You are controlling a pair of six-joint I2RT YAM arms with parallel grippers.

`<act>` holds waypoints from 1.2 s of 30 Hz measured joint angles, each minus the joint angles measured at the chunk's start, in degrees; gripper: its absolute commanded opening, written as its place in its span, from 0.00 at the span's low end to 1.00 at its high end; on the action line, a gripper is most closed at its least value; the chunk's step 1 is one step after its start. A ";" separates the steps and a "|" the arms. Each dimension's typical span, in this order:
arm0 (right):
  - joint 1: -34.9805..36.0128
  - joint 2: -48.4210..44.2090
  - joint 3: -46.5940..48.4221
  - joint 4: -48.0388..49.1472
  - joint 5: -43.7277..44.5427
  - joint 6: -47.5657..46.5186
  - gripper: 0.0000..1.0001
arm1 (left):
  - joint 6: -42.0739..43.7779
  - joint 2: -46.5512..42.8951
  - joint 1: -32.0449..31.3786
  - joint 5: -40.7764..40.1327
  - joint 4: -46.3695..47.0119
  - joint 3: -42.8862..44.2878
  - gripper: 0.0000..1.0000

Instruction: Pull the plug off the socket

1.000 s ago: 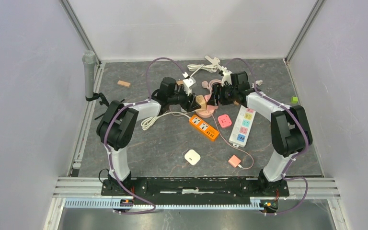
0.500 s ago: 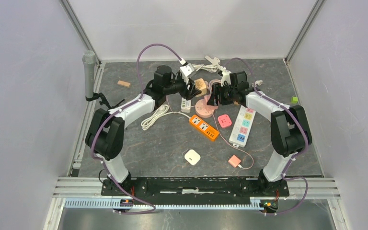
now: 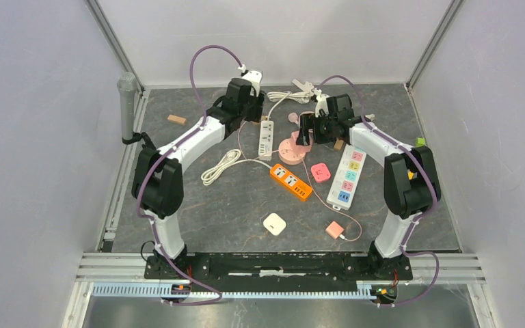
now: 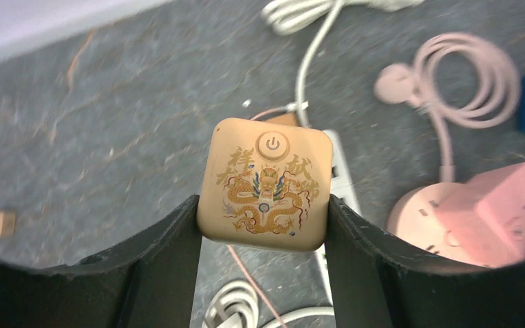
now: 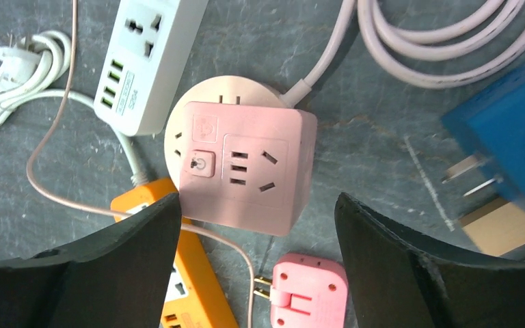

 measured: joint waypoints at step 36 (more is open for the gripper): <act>-0.02 0.52 3.74 -1.40 5.18 -2.71 0.94 | -10.32 9.42 4.07 -20.17 -26.03 13.40 1.00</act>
